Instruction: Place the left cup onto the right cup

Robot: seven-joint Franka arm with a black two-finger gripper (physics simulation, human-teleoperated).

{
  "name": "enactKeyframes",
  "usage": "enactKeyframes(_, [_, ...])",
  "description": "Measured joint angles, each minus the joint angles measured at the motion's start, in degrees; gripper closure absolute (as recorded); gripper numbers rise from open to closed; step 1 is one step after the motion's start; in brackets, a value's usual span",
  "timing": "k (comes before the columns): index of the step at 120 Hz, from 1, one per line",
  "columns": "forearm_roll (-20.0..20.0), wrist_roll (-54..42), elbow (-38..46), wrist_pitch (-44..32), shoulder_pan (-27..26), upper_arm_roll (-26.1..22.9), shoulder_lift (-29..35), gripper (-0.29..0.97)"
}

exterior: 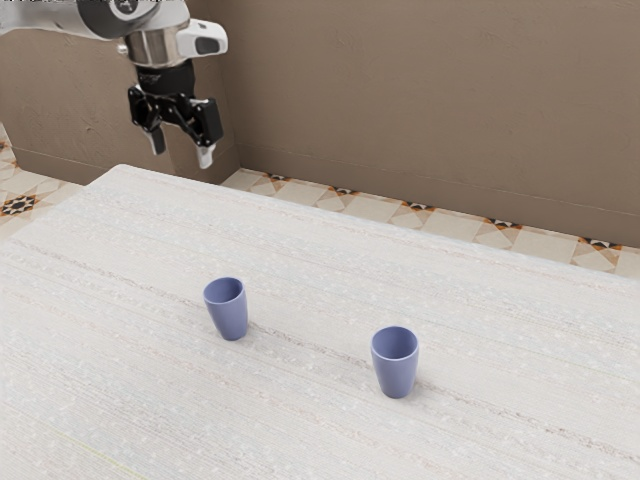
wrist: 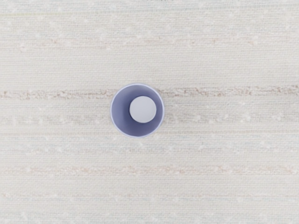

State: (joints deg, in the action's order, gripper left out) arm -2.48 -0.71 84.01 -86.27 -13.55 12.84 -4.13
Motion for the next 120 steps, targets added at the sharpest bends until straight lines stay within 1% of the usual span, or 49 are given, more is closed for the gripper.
enactKeyframes(55, [-0.02,-0.25,0.06,-4.76,0.25,0.17,-5.56,0.0])
enactKeyframes(77, [0.25,-0.17,0.84,-6.8,1.07,0.17,-6.66,0.0])
enactKeyframes(120, [1.66,0.07,6.96,-12.77,1.32,0.24,-7.34,0.0])
